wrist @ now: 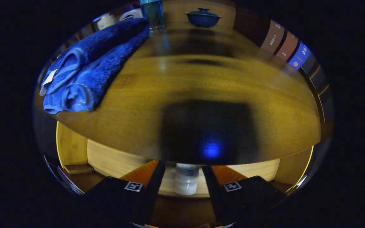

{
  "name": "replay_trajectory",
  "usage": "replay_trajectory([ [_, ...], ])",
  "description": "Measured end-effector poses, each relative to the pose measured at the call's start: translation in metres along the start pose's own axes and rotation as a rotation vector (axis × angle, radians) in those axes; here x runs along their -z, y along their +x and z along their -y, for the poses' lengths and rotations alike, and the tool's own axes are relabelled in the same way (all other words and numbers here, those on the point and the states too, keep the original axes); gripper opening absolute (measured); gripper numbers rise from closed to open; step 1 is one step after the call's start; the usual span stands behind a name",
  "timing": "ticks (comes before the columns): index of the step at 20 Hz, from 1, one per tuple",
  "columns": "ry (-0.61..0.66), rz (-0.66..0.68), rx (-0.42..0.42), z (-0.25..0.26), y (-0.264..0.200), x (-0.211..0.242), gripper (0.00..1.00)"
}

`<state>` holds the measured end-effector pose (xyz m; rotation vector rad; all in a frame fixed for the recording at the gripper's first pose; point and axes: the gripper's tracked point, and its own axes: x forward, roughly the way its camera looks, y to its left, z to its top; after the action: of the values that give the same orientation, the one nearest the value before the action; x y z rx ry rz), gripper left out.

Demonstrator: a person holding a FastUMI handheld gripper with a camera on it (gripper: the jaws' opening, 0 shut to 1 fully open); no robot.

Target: Pull open the drawer, take out the items inside it, and place them on the countertop above the cabinet.

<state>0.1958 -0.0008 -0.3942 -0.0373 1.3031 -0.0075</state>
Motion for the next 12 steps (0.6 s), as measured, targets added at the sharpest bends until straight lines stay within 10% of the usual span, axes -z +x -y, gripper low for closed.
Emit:
replay_trajectory([
  [6,-0.014,-0.055,-0.038,-0.002,0.004,0.011,0.34],
  [12,0.038,-0.208,-0.107,-0.005,-0.028,0.027,0.34],
])
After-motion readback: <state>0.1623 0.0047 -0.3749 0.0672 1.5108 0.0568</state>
